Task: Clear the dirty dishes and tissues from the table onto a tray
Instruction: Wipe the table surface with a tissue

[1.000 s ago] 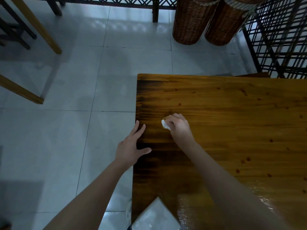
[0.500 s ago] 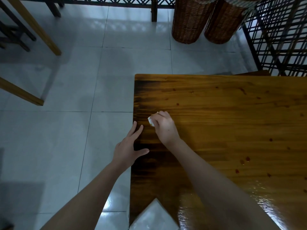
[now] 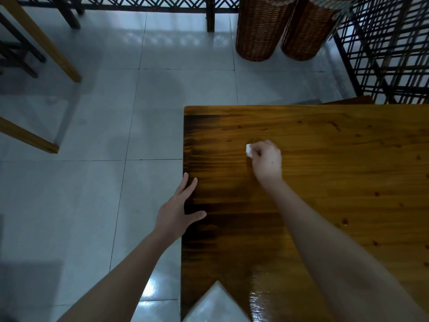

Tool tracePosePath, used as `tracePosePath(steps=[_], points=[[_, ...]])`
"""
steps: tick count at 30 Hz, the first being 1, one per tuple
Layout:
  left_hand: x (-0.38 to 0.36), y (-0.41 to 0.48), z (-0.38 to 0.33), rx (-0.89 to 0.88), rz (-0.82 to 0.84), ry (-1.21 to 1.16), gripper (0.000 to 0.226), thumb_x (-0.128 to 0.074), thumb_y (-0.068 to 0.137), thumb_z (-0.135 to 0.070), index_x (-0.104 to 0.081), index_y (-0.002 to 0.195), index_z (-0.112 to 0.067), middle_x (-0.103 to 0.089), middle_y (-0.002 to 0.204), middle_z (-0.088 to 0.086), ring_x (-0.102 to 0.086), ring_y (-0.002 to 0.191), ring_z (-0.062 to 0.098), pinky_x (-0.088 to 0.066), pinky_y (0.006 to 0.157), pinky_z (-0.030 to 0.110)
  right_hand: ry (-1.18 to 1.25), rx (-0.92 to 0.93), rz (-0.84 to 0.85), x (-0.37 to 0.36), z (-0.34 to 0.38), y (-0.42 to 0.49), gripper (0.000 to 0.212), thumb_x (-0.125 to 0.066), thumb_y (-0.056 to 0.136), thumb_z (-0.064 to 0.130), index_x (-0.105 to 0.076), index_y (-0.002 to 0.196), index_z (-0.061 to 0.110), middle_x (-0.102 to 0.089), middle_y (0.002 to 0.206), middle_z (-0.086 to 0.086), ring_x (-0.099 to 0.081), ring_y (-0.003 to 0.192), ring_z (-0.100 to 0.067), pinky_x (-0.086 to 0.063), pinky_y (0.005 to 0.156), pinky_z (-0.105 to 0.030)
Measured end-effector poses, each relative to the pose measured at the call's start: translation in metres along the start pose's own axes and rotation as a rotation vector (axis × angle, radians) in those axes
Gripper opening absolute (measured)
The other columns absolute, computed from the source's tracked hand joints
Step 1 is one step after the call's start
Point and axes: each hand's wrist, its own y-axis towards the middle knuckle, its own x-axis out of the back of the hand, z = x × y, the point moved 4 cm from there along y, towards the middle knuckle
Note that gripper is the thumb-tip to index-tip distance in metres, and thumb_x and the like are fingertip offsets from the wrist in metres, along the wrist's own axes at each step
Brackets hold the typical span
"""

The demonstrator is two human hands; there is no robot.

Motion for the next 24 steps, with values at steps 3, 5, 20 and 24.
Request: tracePosePath(steps=[3,5,20,24], points=[[-0.001,-0.001,0.0,0.008,0.002,0.002,0.091,-0.071,0.079,-0.045,-0.011,0.148,-0.046,0.01,0.145,-0.036,-0.028,0.14,0.012,-0.043,0.101,0.03,-0.002,0.228,0.091,-0.021,0.029,-0.029,0.021,-0.048,0.092,0.001,-0.069,0.097,0.003,-0.065,0.094,-0.011,-0.058,0.092,-0.024,-0.047,0.076,-0.031],[-0.001,-0.001,-0.001,0.022,0.004,0.004,0.091,-0.071,0.079,-0.046,-0.011,0.148,-0.046,0.011,0.145,-0.036,-0.029,0.14,0.012,-0.043,0.101,0.031,0.002,0.365,0.107,-0.028,0.044,-0.048,0.016,-0.053,0.089,-0.002,-0.069,0.093,0.001,-0.066,0.089,-0.012,-0.06,0.084,-0.024,-0.049,0.071,-0.029],[0.0,-0.002,-0.002,0.013,0.001,0.002,0.091,-0.072,0.079,-0.045,-0.005,0.14,-0.053,0.011,0.147,-0.035,-0.037,0.135,0.011,-0.041,0.105,0.033,-0.062,0.12,0.032,-0.022,0.025,0.017,0.018,-0.053,0.091,-0.001,-0.067,0.102,0.003,-0.058,0.102,-0.005,-0.056,0.083,-0.014,-0.048,0.072,-0.022],[0.0,-0.002,-0.003,0.015,0.003,0.011,0.09,-0.071,0.079,-0.045,-0.002,0.136,-0.055,0.011,0.147,-0.034,-0.037,0.136,0.012,-0.042,0.108,0.036,-0.07,0.247,0.103,-0.042,0.051,0.008,0.017,-0.055,0.09,-0.001,-0.068,0.101,0.005,-0.058,0.099,-0.006,-0.055,0.085,-0.016,-0.049,0.071,-0.024]])
